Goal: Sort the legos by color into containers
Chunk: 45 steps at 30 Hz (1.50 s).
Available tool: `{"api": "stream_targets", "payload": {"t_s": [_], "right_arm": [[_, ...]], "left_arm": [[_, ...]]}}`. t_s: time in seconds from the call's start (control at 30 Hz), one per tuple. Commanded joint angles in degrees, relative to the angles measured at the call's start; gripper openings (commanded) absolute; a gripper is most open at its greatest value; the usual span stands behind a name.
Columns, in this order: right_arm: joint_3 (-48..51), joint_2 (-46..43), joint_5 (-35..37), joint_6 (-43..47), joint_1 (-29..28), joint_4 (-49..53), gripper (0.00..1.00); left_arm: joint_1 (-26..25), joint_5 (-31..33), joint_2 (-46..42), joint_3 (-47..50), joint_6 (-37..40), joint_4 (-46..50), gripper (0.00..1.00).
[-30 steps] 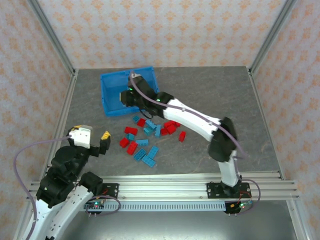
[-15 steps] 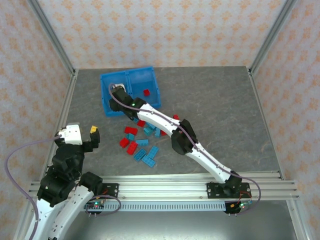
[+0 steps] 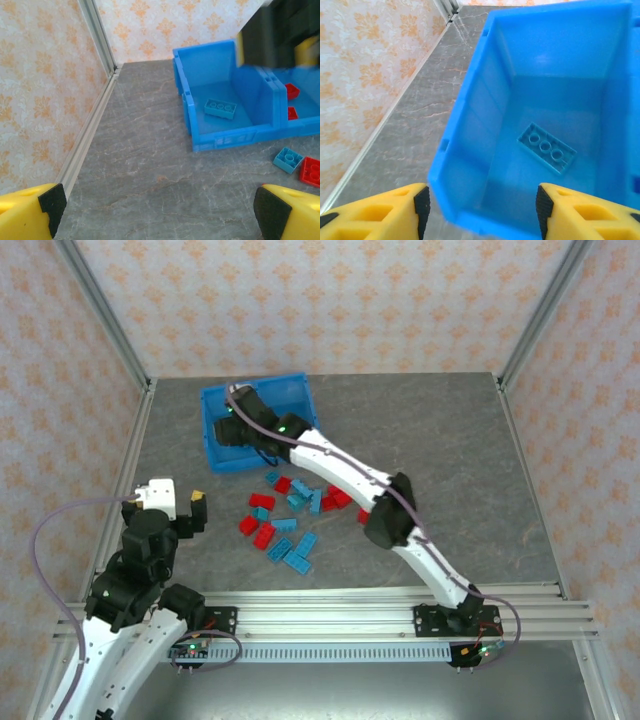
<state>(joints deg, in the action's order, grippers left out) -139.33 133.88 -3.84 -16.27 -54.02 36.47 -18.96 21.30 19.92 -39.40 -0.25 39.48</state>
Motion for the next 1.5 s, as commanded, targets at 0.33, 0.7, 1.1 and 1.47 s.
{"api": "stream_targets", "payload": {"t_s": [0.33,0.7,1.1,1.47], "right_arm": [[75.3,-71.7,-12.6,-4.7,-3.7,-0.4,0.86],[87.3,-85.1,-12.3,-10.5,-3.7,-0.4,0.93],[85.4,-77.6,-12.3,-11.8,-3.7,-2.5,0.93],[85.6,-77.5,-10.8,-12.6,-3.7,-2.3,0.93]], "left_arm": [[0.2,-34.7,26.0,-9.6,-22.1,3.1,0.88],[-10.3,-27.0,33.0,7.5,-26.7,-8.0,0.85],[-11.4,-31.4,41.0,11.0,-22.6,-22.2,0.72],[-12.9,-31.2,47.6,11.0,-21.2,-22.9,0.49]]}}
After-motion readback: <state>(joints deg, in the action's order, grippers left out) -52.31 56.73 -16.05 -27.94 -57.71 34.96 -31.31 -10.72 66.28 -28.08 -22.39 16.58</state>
